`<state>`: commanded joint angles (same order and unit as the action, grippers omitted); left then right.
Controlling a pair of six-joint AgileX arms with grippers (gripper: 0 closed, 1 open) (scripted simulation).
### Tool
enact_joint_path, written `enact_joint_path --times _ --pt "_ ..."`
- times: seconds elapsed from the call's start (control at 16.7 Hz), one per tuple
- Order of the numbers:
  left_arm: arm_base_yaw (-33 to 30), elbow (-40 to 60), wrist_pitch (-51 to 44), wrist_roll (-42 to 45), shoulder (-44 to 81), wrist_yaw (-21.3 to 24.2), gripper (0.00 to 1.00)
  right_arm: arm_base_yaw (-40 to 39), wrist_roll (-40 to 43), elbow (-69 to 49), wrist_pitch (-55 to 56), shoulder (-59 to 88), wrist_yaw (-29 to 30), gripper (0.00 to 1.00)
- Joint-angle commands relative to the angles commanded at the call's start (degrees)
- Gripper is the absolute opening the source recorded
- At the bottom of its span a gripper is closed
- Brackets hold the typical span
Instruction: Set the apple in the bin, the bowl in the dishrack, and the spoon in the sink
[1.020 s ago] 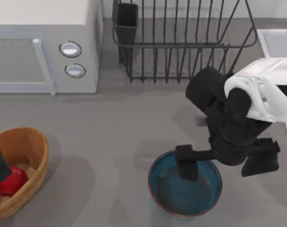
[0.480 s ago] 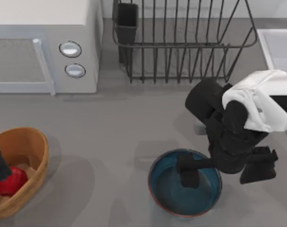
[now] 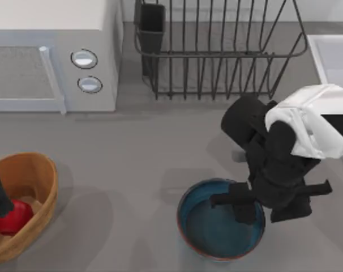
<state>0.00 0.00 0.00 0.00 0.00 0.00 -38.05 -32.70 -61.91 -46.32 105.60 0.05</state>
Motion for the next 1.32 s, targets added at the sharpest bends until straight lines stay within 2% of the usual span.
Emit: enact_joint_path --times 0.18,0.24,0.84,1.32 --pt "0.0 0.0 0.0 0.0 0.0 0.0 1.0 0.0 0.0 0.0 0.0 0.0 0.0 0.02" --pt "0.0 0.0 0.0 0.0 0.0 0.0 1.0 0.0 0.0 0.0 0.0 0.0 0.0 0.0" --pt "0.0 0.0 0.0 0.0 0.0 0.0 1.0 -0.05 -0.07 -0.95 -0.99 -0.42 0.01 0.0" --pt "0.0 0.0 0.0 0.0 0.0 0.0 1.0 0.03 0.11 -13.53 -20.42 -5.52 -0.01 0.0"
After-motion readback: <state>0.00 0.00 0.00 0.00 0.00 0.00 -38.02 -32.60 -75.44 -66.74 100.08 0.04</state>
